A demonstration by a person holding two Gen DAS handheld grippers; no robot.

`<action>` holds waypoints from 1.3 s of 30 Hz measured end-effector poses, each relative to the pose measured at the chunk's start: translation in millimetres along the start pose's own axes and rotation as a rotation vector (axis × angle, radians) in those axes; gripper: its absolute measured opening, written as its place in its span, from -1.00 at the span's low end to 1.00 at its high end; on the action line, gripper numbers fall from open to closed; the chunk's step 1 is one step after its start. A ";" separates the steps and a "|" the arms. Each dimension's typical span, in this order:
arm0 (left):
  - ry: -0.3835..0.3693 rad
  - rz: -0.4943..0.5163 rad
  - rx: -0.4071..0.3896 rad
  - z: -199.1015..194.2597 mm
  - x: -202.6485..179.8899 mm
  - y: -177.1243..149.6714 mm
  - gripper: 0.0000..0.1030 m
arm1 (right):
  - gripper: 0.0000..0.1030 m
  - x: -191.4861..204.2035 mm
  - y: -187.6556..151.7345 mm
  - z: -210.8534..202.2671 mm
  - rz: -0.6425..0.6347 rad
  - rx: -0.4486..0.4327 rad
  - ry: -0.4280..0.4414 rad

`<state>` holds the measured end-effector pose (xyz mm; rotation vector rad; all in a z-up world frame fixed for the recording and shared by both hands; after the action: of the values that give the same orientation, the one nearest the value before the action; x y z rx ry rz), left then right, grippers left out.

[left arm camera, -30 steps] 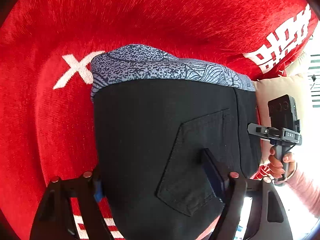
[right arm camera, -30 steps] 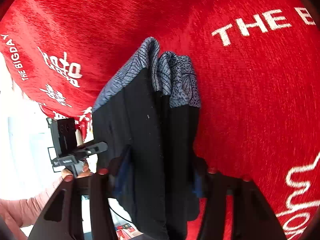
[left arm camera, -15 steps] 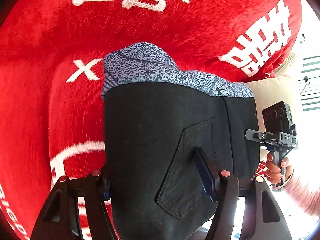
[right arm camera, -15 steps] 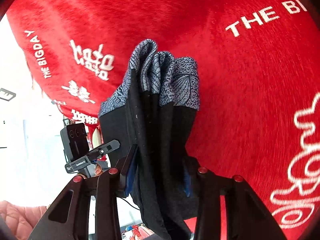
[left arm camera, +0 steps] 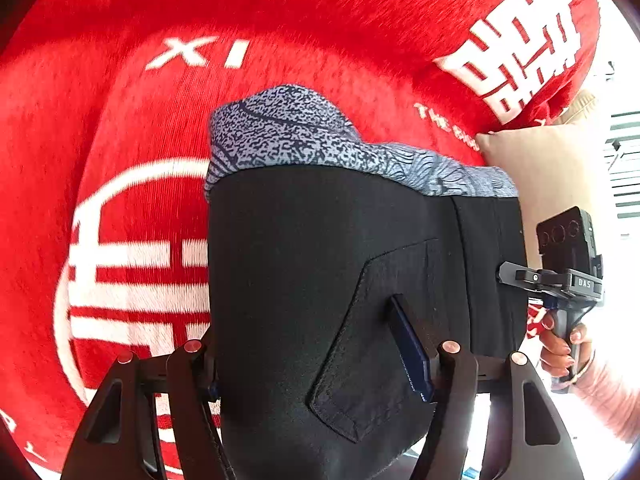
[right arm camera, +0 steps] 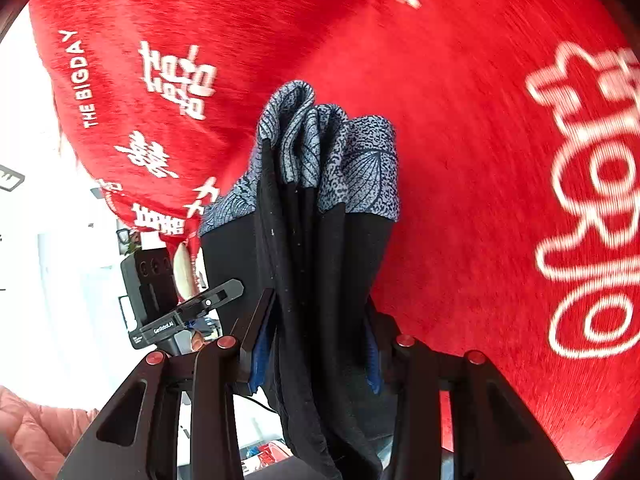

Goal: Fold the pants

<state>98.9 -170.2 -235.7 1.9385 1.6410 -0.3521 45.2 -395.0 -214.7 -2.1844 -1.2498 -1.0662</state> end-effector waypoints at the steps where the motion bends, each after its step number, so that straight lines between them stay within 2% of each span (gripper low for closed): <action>1: 0.005 0.000 0.001 1.8 3.2 -3.1 0.33 | -0.19 -5.2 -3.1 1.4 0.002 -0.008 -0.011; 3: 0.006 0.005 -0.014 3.7 6.3 -5.3 0.33 | -0.19 -9.4 -4.7 2.8 -0.024 -0.021 -0.028; 5: 0.020 0.010 -0.028 4.2 7.4 -4.7 0.44 | -0.14 -10.7 -3.4 3.5 -0.060 -0.042 -0.055; 7: 0.075 0.030 -0.047 3.9 12.5 -4.3 0.64 | -0.07 -11.5 -2.7 6.7 -0.086 -0.058 -0.098; 9: 0.114 0.042 -0.056 3.8 14.7 -2.7 0.72 | 0.03 -13.6 -2.2 10.8 -0.123 -0.078 -0.165; 12: 0.171 0.079 -0.076 0.3 11.0 0.8 0.72 | 0.30 -19.4 -1.5 9.8 -0.168 -0.111 -0.278; 14: 0.229 0.109 -0.090 -3.7 9.7 2.1 0.82 | 0.54 -21.2 -0.9 6.4 -0.218 -0.134 -0.370; 15: 0.285 0.126 -0.102 -7.1 11.6 2.6 0.91 | 0.55 -21.0 -0.8 5.5 -0.236 -0.139 -0.405; 16: 0.312 0.136 -0.108 -9.4 12.4 2.5 0.92 | 0.57 -21.3 -1.2 4.0 -0.242 -0.142 -0.439; 20: 0.376 0.141 -0.098 -18.5 13.9 -3.7 0.92 | 0.65 -17.9 -4.6 -3.9 -0.237 -0.153 -0.552; 24: 0.466 0.192 -0.042 -29.7 13.8 -18.4 0.92 | 0.68 -8.6 -15.3 -18.2 -0.270 -0.158 -0.678; 28: 0.482 0.215 -0.012 -44.7 6.1 -36.2 0.93 | 0.72 2.4 -34.1 -37.7 -0.324 -0.202 -0.748; 31: 0.474 0.228 -0.007 -59.6 -2.3 -48.0 0.98 | 1.00 13.0 -47.9 -47.7 -0.323 -0.249 -0.756; 33: 0.469 0.241 -0.001 -69.0 -8.1 -56.0 0.98 | 1.00 22.5 -54.7 -54.0 -0.324 -0.294 -0.746; 39: 0.436 0.231 0.000 -96.0 -25.0 -65.4 0.98 | 1.00 51.8 -77.8 -62.8 -0.328 -0.275 -0.754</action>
<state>15.3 -129.8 -161.5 2.2906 1.6395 0.1748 -31.6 -367.9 -137.0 -2.7940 -1.9213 -0.5289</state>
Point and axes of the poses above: each gripper's, at about its wrist camera, not at the fingertips, and z roughly the way its jaws point, x to its left, y to its top, the point moved 9 cm from there along z, roughly the way its jaws point, and after that the axes turned 14 degrees about -x, right-handed, at the moved point
